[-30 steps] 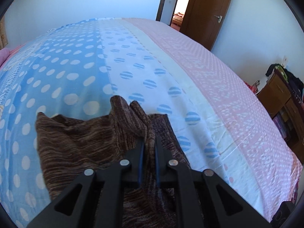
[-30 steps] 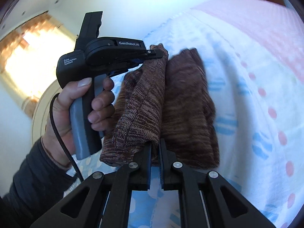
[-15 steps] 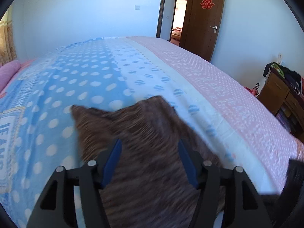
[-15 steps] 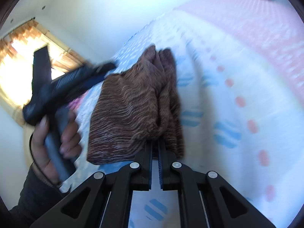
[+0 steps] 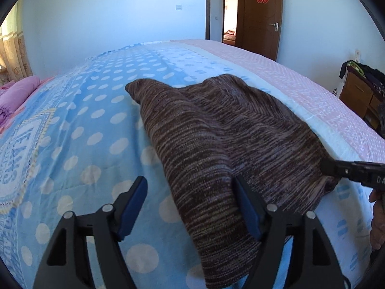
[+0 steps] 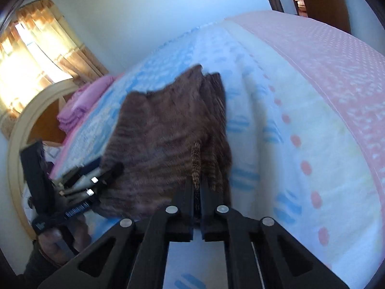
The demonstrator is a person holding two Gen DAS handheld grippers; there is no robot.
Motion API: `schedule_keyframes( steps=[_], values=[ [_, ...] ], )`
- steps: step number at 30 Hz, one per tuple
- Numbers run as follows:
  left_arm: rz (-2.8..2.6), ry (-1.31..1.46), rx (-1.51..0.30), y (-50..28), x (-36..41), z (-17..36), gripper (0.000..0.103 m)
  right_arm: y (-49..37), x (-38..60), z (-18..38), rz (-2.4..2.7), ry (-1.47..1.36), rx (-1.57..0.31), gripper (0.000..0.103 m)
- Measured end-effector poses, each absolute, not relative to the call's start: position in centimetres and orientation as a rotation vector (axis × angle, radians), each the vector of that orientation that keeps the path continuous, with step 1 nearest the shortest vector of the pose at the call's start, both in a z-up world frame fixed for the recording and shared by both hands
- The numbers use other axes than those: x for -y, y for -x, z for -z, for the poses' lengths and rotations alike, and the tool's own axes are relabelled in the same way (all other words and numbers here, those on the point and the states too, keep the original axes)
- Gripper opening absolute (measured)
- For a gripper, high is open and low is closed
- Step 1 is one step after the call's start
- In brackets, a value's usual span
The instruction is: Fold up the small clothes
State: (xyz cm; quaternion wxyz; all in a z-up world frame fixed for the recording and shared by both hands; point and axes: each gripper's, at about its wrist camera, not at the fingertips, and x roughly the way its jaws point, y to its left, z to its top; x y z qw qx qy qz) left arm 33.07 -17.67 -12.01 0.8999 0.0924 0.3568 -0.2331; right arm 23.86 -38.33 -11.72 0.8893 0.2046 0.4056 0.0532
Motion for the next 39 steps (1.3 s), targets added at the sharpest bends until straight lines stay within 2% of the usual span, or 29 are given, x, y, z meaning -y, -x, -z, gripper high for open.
schedule_keyframes(
  steps=[4,8,10,12,16,17,18,20,22,23,24,32,34,35,39],
  values=[
    [0.501,-0.178,-0.752,-33.0,17.0,12.5,0.082,-22.9,38.5,12.3,-0.146,-0.441,-0.888,0.003],
    [0.479,-0.147,-0.763,-33.3,16.4,12.7,0.092,-23.6,37.6,11.1,-0.156,-0.356,-0.929,0.004],
    [0.488,-0.102,-0.782,-33.7,15.8,12.9,0.092,-24.1,38.3,9.7,-0.113,-0.326,-0.89,0.008],
    [0.507,-0.06,-0.797,-34.0,15.2,13.1,0.093,-25.2,39.3,8.3,-0.073,-0.312,-0.83,0.018],
    [0.535,0.02,-0.824,-34.4,14.3,13.4,0.096,-31.1,40.7,6.6,-0.099,-0.34,-0.778,0.023],
    [0.538,0.03,-0.829,-34.4,14.2,13.5,0.097,-32.7,40.7,6.6,-0.101,-0.331,-0.784,0.028],
    [0.54,0.038,-0.835,-34.5,14.1,13.5,0.097,-34.1,40.7,6.7,-0.104,-0.324,-0.792,0.04],
    [0.541,0.043,-0.839,-34.5,14.1,13.6,0.098,-37.0,40.5,7.5,-0.11,-0.319,-0.818,0.054],
    [0.543,0.045,-0.837,-34.4,14.1,13.6,0.098,-39.5,40.0,8.9,-0.104,-0.314,-0.88,0.055],
    [0.545,0.048,-0.836,-34.4,14.0,13.6,0.098,-40.0,39.9,9.4,-0.077,-0.31,-0.887,0.044],
    [0.546,0.053,-0.837,-34.3,13.9,13.6,0.098,-40.4,39.8,9.9,-0.082,-0.319,-0.901,0.003],
    [0.514,0.027,-0.865,-34.4,14.3,13.9,0.103,-38.7,41.1,11.6,-0.016,-0.28,-0.912,0.004],
    [0.496,0.013,-0.871,-33.9,14.2,14.0,0.103,-38.6,40.8,10.5,0.026,-0.219,-0.891,0.016],
    [0.496,0.019,-0.876,-33.8,14.0,14.0,0.103,-38.5,40.6,9.6,0.053,-0.182,-0.871,0.027],
    [0.49,0.053,-0.875,-33.1,13.1,14.1,0.103,-38.0,36.2,4.8,-0.026,-0.021,-0.75,0.029]
  ],
)
